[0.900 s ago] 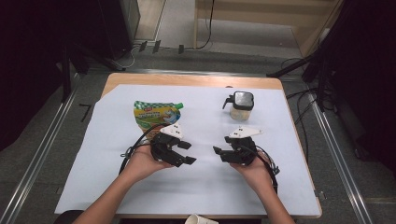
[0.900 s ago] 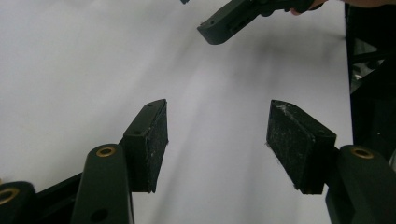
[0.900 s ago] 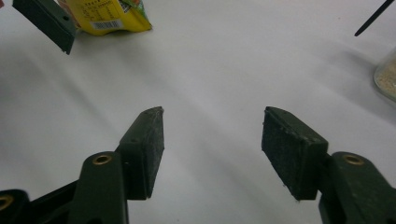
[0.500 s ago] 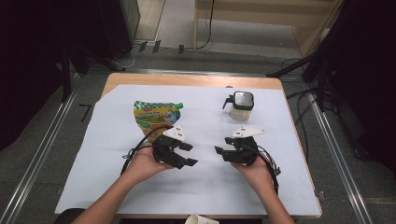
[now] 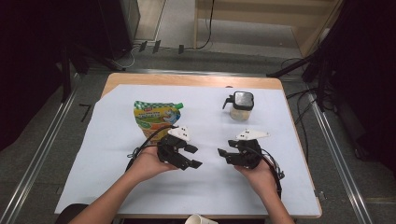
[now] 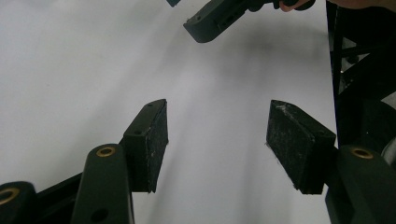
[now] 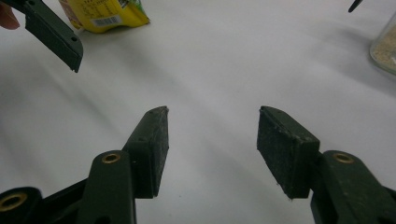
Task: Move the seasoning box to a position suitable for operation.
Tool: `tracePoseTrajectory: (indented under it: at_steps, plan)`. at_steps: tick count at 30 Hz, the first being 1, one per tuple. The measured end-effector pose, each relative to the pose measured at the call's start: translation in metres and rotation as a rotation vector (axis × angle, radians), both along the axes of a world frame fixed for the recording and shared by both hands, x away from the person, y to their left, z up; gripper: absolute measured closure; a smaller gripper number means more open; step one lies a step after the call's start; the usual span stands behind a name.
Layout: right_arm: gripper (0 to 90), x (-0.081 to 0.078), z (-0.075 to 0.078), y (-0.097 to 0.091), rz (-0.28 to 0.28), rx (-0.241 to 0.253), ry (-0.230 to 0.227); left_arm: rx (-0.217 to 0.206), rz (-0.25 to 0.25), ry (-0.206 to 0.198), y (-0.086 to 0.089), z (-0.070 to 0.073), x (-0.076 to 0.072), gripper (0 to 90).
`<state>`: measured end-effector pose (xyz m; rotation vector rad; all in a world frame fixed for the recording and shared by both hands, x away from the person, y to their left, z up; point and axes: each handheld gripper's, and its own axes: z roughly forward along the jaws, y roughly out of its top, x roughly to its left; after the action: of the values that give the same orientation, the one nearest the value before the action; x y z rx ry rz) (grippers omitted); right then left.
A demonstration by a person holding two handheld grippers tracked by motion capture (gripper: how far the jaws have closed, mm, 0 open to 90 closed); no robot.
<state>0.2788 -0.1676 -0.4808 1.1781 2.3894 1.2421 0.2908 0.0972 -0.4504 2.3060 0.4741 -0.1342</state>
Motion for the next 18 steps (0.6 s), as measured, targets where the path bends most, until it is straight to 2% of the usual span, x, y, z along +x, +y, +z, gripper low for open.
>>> tracePoseTrajectory:
  at_steps: [13,18]
  plan:
    - [47.8,0.0002,0.0009,-0.0006,0.006,0.023,0.041,0.005,-0.006,-0.019,0.0006,0.0019,-0.0019,43.1]
    - [47.8,0.0004,0.0014,-0.0018,0.003,0.015,0.036,0.009,-0.007,-0.024,0.0013,0.0025,-0.0017,42.8]
